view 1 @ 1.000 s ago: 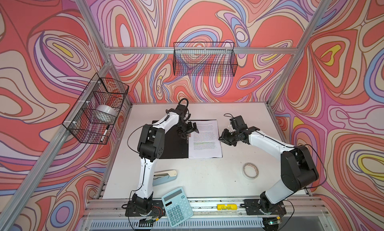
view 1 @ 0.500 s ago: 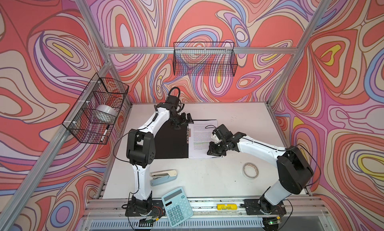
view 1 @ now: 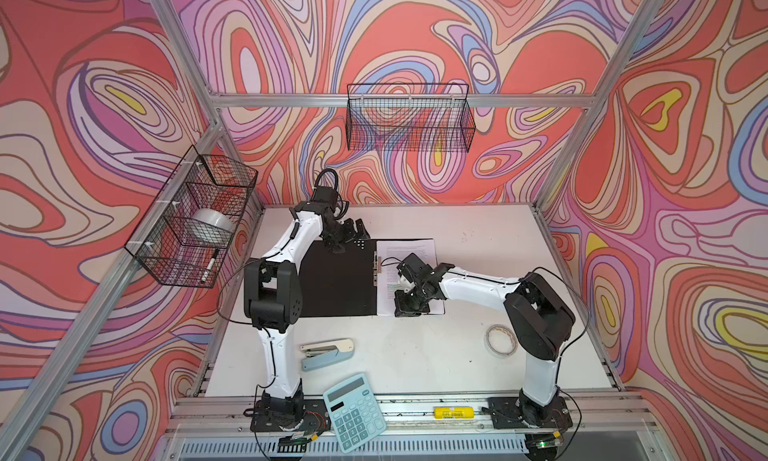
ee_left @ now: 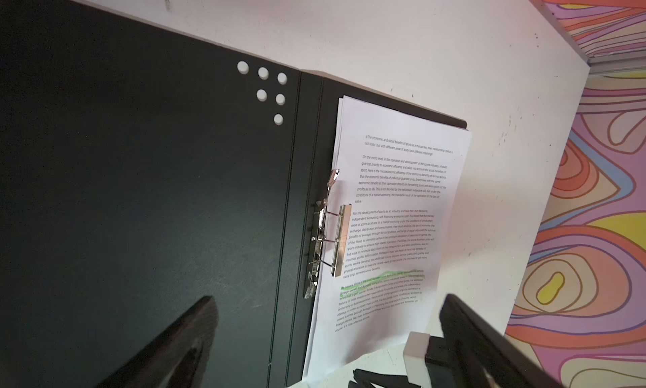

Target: Put the files into the folder

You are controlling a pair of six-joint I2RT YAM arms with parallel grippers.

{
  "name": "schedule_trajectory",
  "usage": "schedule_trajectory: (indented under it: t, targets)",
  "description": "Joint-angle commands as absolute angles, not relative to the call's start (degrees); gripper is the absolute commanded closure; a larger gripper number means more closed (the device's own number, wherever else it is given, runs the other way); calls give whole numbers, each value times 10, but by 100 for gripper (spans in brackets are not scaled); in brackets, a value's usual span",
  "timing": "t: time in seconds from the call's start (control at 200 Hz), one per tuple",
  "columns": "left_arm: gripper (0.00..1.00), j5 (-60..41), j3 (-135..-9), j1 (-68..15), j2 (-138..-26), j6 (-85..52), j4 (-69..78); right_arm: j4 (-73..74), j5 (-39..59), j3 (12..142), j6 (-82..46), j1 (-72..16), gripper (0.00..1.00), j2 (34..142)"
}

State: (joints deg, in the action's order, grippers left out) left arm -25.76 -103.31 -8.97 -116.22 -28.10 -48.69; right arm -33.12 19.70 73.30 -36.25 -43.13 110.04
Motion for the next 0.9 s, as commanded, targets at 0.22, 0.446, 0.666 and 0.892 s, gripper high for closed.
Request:
schedule_trajectory:
  t: [0.22,0.446,0.666,0.892]
  targets:
    - [0,-264,-1024,-91,-1154,-287,-496,-344,216,763,-345,-445,84,1133]
    - [0,-264,-1022,-91,-1156,-289,-494,-356,224,785,-336,-452,84,1158]
    - [0,-266,-1017,-91,-1154,-290,-490,-357,229,805,-331,-453,84,1179]
    - [0,-268,-1016,-91,-1154,-293,-488,-374,215,827,-319,-453,84,1196]
